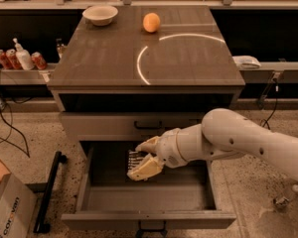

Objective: Place rxbar chocolate into middle drawer

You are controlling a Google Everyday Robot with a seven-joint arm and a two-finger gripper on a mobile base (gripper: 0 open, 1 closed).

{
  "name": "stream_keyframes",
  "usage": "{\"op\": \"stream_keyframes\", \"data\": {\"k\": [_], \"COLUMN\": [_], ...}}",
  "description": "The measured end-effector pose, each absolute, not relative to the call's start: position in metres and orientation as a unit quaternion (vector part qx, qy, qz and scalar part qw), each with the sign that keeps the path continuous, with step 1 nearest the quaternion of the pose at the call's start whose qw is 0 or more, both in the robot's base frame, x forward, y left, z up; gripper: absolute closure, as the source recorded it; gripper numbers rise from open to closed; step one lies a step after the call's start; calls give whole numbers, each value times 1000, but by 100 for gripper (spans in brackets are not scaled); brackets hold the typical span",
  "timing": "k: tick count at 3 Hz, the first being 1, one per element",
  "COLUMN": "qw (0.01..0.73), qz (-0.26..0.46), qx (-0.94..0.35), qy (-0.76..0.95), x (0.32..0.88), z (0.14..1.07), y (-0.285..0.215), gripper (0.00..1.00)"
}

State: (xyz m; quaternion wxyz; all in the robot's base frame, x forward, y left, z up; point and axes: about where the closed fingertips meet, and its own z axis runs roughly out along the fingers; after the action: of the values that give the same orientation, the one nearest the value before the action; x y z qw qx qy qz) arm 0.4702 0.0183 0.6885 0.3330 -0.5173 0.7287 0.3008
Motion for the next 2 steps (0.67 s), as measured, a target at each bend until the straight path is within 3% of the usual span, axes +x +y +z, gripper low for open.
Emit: {"op": "stream_keyframes", "data": {"k": [2], "qw": [347], "qz": [317], "qx": [-488], "qy": [735], "x": [488], "z": [609], "y": [-9], "gripper": [100]}}
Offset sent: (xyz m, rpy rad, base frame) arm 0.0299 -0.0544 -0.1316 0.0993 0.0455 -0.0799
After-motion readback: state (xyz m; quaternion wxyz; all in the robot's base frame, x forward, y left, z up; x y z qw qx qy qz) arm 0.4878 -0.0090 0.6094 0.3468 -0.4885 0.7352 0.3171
